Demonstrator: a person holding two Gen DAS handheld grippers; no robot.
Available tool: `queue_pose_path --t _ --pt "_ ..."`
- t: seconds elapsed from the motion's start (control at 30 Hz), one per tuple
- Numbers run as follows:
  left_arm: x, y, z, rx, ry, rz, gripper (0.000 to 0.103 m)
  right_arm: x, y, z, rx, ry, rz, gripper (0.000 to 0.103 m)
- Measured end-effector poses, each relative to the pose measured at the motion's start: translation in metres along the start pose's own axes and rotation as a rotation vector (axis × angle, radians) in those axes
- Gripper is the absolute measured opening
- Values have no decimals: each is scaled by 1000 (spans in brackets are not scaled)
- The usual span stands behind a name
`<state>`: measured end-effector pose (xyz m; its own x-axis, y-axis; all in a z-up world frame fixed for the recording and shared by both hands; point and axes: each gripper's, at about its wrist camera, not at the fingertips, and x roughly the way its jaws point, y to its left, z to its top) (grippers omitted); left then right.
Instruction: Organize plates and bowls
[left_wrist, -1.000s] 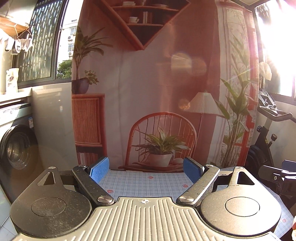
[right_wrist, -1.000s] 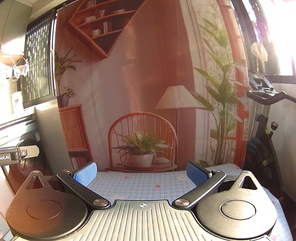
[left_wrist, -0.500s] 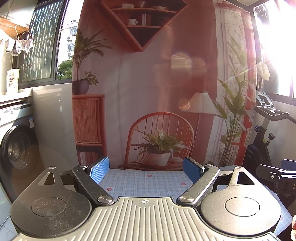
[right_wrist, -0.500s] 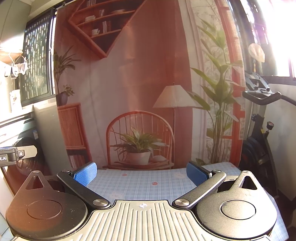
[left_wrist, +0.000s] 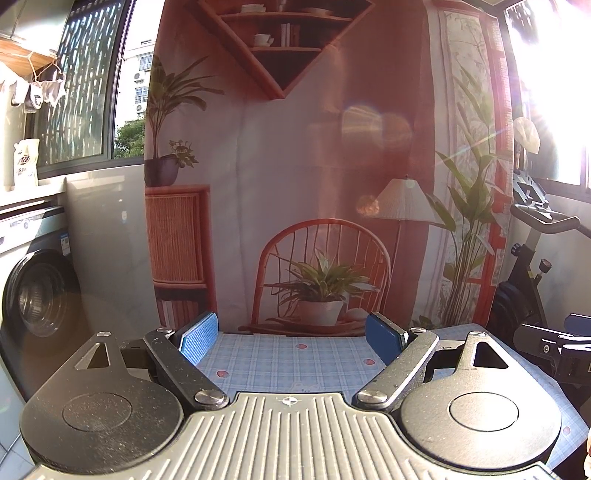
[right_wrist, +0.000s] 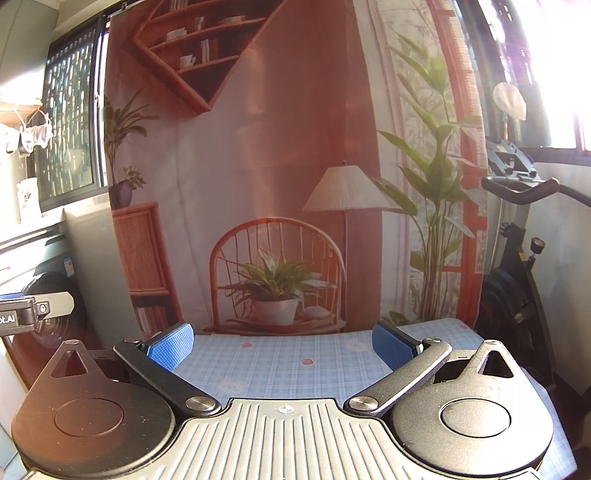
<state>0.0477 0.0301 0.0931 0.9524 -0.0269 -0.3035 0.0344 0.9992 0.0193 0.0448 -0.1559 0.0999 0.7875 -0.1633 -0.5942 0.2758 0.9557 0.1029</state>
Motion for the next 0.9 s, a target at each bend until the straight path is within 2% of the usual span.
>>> queue_pose_path --t 0.9 --pt "7 6 0 9 15 -29 89 0 -1 -1 5 7 -10 103"
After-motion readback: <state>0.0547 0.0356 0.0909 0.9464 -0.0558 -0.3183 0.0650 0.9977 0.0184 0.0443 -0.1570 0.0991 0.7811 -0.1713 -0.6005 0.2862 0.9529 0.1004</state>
